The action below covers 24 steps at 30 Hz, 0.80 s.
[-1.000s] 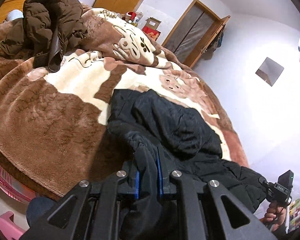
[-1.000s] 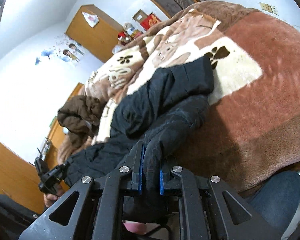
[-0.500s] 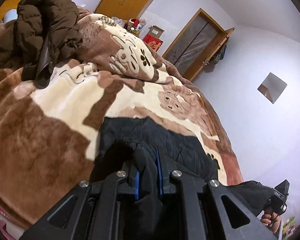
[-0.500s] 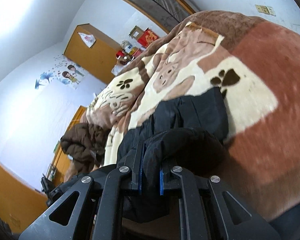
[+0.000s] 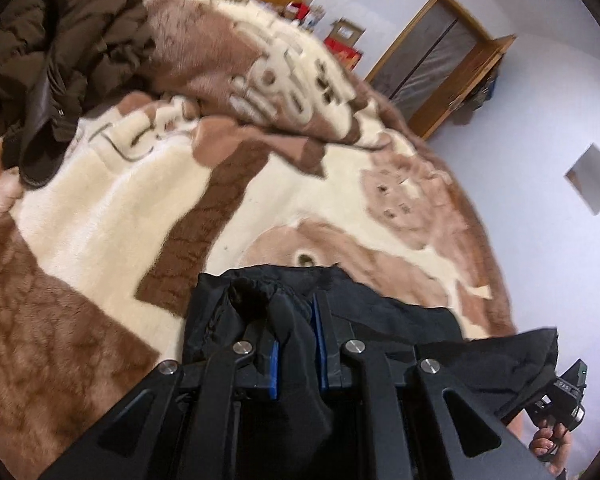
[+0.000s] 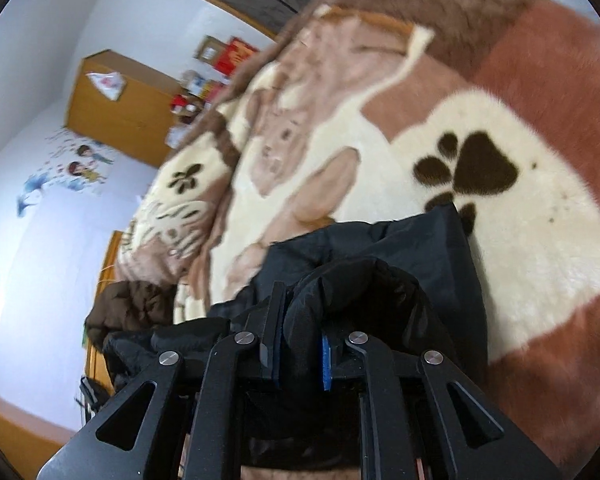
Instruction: Fold large clothes
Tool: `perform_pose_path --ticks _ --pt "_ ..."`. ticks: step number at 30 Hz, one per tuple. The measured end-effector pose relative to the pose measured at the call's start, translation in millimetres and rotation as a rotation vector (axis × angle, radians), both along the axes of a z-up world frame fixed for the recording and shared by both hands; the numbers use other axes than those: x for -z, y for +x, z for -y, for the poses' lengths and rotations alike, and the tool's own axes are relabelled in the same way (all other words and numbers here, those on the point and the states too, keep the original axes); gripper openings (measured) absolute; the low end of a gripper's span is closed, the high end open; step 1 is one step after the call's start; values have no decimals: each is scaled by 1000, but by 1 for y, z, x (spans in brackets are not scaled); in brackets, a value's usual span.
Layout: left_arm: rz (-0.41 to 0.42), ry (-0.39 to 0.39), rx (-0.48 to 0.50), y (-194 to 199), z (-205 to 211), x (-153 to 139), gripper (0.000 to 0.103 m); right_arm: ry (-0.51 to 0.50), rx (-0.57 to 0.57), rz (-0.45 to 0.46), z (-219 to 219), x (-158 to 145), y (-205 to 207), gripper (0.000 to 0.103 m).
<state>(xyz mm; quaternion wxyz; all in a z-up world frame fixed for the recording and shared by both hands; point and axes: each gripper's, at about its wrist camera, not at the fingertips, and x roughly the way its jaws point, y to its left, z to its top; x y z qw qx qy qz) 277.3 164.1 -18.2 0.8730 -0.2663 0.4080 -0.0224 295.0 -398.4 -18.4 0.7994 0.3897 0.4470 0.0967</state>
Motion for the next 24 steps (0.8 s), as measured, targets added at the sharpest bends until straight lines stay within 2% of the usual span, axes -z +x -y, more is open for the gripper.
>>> perform_pose_path --ticks 7,10,12,14,16,17,19,21,24 --pt "-76 5 -20 40 9 52 19 70 33 -50 1 52 29 19" --pt "-100 -29 -18 48 8 62 21 130 54 -65 7 59 29 21" --pt "-105 -59 -17 47 5 57 24 163 68 -52 11 50 24 25" --pt "-82 -106 -15 42 -2 48 32 218 78 -15 16 38 17 39" --pt "-42 -153 -14 36 -8 35 49 257 85 28 20 25 11 51" --pt "-26 -170 -16 34 -10 30 53 262 88 41 20 19 10 53" --pt "5 -164 -36 29 -14 17 59 233 83 64 18 3 6 53" --pt "47 -130 -59 23 -17 2 60 168 93 99 14 -12 0 53" --pt "107 -126 -74 12 -20 -21 61 72 106 182 7 -37 -11 53"
